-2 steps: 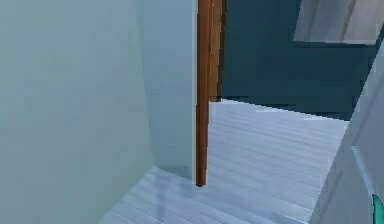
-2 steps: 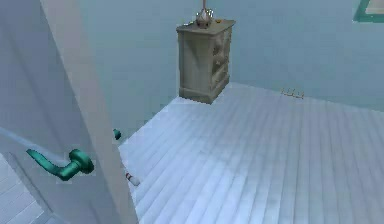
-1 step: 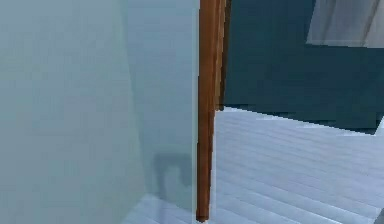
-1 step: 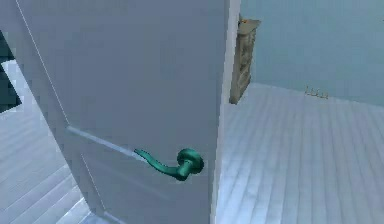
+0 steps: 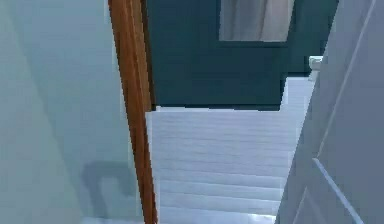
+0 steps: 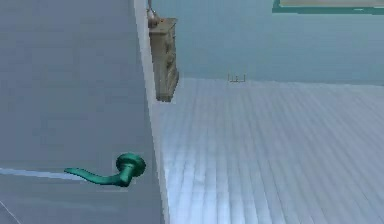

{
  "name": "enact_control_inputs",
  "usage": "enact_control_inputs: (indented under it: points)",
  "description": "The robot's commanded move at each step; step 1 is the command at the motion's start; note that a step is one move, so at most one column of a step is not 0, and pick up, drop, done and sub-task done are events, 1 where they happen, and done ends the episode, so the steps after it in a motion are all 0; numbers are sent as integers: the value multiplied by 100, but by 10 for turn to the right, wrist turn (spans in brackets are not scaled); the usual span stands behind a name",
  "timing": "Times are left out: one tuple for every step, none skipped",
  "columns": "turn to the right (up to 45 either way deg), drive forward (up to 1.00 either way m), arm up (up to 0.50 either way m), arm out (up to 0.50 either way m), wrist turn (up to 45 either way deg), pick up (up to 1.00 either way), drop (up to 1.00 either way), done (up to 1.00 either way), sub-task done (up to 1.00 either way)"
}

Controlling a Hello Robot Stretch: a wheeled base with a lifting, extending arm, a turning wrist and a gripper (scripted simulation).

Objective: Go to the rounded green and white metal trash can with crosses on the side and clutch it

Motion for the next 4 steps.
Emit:
enact_control_inputs:
  points:
    - [0,80,0,0,0,0,0,0,0]
    - [-150,0,0,0,0,0,0,0,0]
    - [0,50,0,0,0,0,0,0,0]
    - [-450,0,0,0,0,0,0,0,0]
